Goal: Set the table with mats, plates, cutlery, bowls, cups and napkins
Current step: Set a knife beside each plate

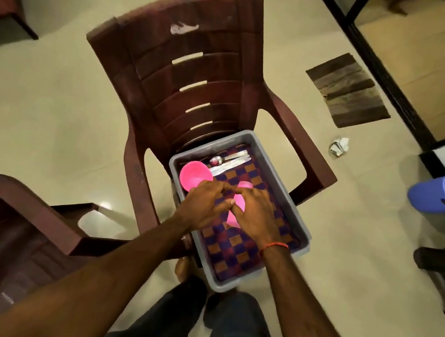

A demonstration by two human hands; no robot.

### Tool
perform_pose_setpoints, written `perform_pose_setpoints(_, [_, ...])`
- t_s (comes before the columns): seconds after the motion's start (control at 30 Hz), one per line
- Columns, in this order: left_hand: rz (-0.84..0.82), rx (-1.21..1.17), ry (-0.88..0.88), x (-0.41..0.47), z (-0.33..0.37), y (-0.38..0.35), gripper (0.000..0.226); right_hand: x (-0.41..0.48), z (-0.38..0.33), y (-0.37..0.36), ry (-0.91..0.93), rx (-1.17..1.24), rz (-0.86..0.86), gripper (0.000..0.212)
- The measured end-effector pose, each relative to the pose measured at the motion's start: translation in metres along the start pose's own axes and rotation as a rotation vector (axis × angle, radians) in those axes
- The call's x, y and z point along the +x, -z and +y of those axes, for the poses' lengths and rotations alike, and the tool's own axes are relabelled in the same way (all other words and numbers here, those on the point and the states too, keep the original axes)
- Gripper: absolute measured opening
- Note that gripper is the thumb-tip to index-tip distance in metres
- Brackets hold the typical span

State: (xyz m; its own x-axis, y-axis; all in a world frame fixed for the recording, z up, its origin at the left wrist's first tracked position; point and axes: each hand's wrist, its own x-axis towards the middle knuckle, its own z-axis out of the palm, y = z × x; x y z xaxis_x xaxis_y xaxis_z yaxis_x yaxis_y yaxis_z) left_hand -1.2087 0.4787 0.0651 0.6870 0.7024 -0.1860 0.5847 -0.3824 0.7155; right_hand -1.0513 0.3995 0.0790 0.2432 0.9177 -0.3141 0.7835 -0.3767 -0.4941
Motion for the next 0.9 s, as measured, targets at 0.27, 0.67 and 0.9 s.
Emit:
perform_pose_setpoints(0.27, [0.020, 0.208, 0.108, 0.053, -0.066, -0.022, 0.046, 0.096, 0.027, -0.049, 0.043, -0.068, -0.138, 0.043])
perform_pose_setpoints(0.67, [0.160, 0.324, 0.240, 0.110, -0.131, -0.055, 0.047, 0.221, 0.099, -0.143, 0.110, -0.259, -0.292, 0.057])
perform_pose_setpoints(0.9, [0.221, 0.308, 0.297, 0.118, -0.141, -0.062, 0.045, 0.244, 0.110, -0.157, 0.200, -0.433, -0.233, 0.047])
